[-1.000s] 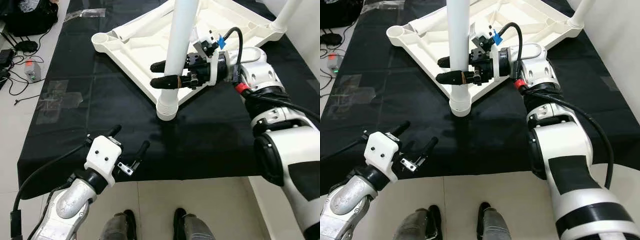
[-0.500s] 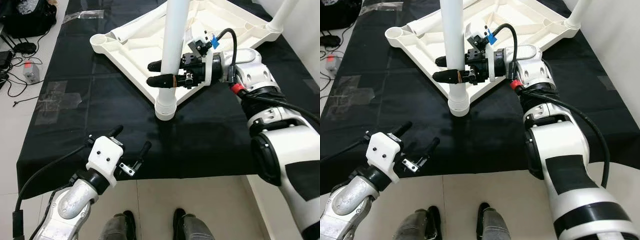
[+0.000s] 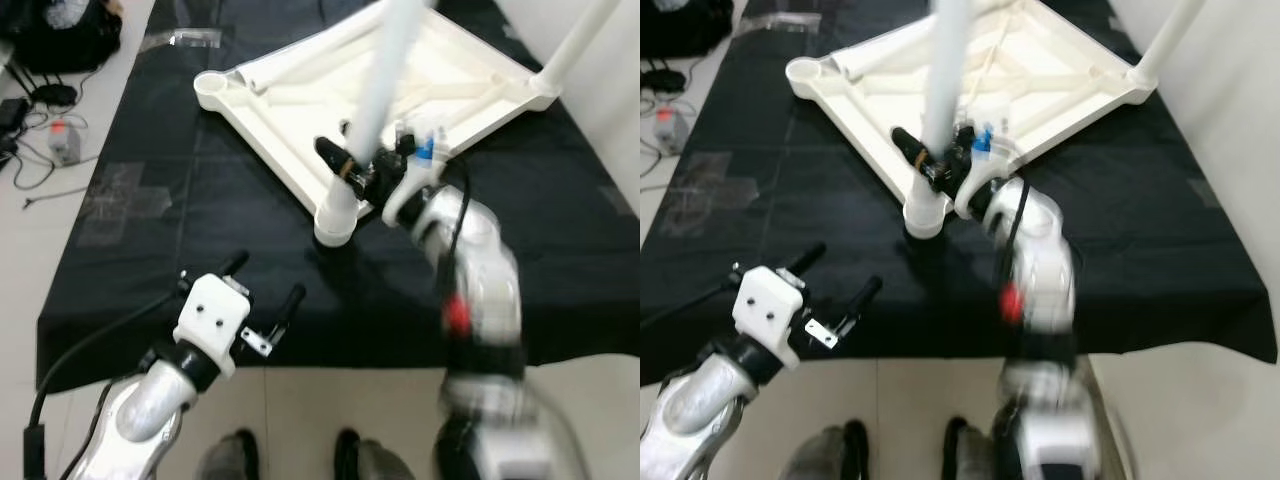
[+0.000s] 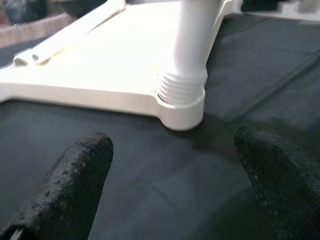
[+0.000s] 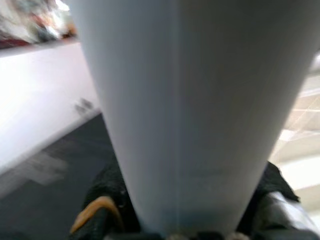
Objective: Building children table
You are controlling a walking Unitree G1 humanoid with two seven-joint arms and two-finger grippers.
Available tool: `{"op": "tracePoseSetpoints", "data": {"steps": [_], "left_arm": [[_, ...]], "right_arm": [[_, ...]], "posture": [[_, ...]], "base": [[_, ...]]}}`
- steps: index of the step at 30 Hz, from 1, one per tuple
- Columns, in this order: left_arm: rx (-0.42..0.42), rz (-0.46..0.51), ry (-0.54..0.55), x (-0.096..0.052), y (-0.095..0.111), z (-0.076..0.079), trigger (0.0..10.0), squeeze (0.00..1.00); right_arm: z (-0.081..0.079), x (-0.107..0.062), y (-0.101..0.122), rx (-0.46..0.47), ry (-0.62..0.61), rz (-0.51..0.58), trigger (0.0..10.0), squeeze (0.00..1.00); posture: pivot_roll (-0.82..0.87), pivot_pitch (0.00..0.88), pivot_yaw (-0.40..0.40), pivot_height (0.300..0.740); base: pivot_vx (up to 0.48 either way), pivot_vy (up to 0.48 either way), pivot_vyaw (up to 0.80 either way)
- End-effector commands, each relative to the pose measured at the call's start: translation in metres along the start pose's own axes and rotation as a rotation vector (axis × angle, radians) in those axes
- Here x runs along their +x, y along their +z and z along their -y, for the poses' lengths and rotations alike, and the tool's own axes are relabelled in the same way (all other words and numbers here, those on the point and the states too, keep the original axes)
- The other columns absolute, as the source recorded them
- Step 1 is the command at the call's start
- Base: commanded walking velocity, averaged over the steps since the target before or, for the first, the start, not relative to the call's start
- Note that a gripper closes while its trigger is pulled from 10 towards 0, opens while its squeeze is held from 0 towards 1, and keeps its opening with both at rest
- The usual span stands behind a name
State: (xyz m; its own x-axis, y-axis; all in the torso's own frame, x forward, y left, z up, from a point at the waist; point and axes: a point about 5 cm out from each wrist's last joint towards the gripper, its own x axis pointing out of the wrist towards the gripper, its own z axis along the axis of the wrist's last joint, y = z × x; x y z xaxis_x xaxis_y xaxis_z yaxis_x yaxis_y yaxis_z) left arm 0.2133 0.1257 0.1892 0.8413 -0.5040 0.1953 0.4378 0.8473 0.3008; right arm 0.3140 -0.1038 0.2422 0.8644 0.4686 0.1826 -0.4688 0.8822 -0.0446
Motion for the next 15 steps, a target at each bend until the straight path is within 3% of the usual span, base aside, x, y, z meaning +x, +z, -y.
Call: {"op": "tracePoseSetpoints", "data": {"steps": [1, 5, 15], "left_arm": [[0.003, -0.021, -0.008, -0.003, -0.004, 0.001, 10.0, 0.00], [0.014, -0.027, -0.019, 0.000, -0.009, -0.003, 10.0, 0.00], [0.026, -0.030, -0.010, 0.001, -0.011, -0.004, 10.0, 0.00]], "right_arm": [[0.002, -0.024, -0.072, 0.123, -0.125, -0.378, 10.0, 0.00], [-0.009, -0.006, -0.053, 0.069, -0.144, -0.298, 10.0, 0.00], [-0.013, -0.001, -0.030, 0.031, -0.149, -0.275, 10.0, 0.00]], "posture": [[0.04, 0.339, -0.049, 0.740], [0.04, 0.316, -0.039, 0.740], [0.04, 0.307, -0.041, 0.740]], "base": [[0.000, 0.000, 0.00], [0.000, 0.000, 0.00], [0.000, 0.000, 0.00]]}}
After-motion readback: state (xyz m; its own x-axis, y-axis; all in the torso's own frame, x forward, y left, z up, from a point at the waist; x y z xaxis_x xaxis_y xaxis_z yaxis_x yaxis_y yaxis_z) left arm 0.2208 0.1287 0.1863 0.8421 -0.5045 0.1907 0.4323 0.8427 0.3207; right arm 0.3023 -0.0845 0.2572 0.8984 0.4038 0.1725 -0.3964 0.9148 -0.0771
